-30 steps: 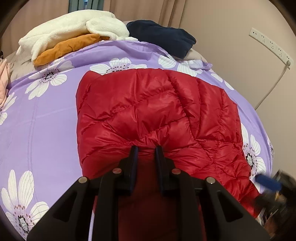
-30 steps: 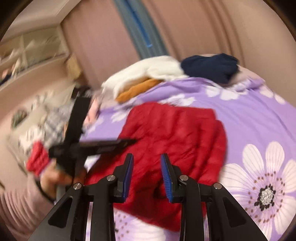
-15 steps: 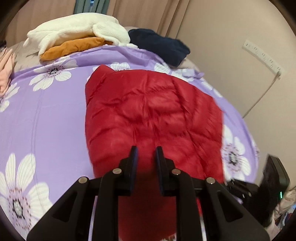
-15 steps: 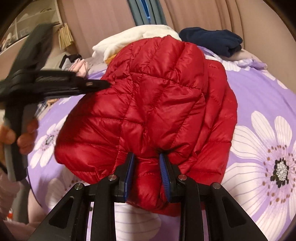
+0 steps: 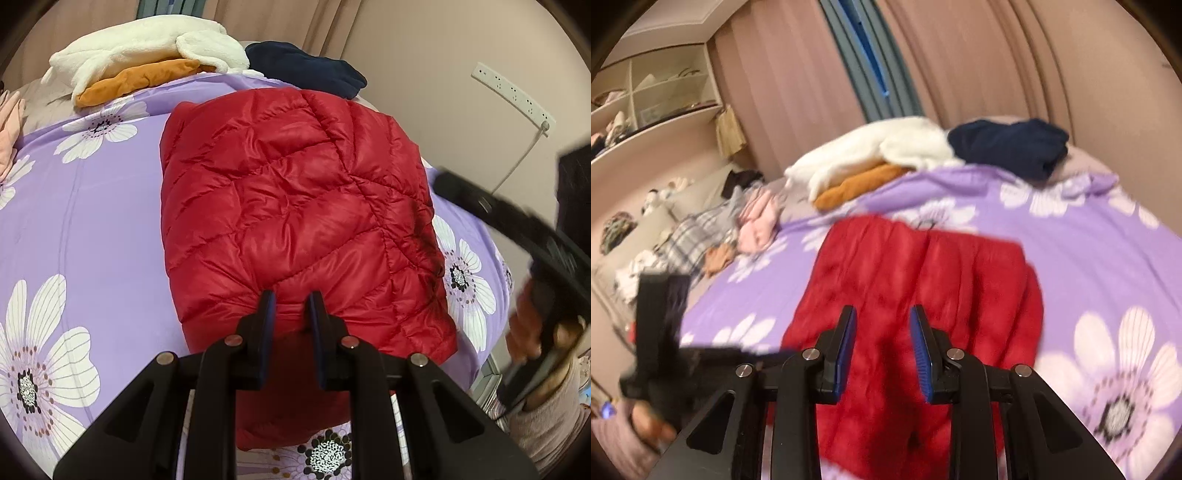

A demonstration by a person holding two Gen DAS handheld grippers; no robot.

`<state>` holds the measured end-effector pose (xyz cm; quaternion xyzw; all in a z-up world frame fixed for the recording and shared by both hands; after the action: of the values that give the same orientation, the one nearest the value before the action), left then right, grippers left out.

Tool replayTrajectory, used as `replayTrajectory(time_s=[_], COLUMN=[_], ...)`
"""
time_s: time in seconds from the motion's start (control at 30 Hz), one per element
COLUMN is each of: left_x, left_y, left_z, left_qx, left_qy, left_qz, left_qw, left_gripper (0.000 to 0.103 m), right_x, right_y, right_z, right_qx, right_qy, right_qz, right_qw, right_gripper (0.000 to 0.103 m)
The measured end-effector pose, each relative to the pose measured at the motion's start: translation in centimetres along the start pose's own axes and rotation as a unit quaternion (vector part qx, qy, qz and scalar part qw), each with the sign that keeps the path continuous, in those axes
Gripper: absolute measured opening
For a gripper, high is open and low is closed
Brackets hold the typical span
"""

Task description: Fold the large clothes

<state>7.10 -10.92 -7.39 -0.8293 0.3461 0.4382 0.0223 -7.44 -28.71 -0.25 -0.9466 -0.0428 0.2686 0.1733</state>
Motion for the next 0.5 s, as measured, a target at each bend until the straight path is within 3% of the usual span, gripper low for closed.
replayTrajectory(time_s=[0.07,0.23,0.5], left_x=[0.2,0.6,0.3], left_y=[0.0,0.3,0.2], left_z=[0.0,0.0,-0.2], left_qx=[0.003,0.012,0.003], left_qy=[-0.001,-0.002,0.000], left_qz=[-0.001,0.001,0.002], left_qw=[1.0000,0.9999,1.0000], left_gripper=[0.017,0.017,0.019], right_x=[1.8,7.1,7.5], right_y=[0.5,3.0,4.1], right_z=[-0.5,1.0,2.1], right_qx=[0.010,0.051,0.084], right_qy=[-0.013,-0.097,-0.107], right_qz=[0.012,0.050,0.040], right_qw=[1.000,0.993,0.990], right_gripper=[0.029,0.027,0.026])
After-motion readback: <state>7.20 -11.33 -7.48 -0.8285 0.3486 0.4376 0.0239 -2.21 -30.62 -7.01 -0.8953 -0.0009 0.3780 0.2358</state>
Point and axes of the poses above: each gripper's, at about its wrist camera, not at the fingertips, and x roughly the way its jaws point, y to its right, z to its underside, the point moved 1 cm from there along x, roughly the way its jaws point, and after that the axes turned 1 degree about z, right-handed, at the moved point
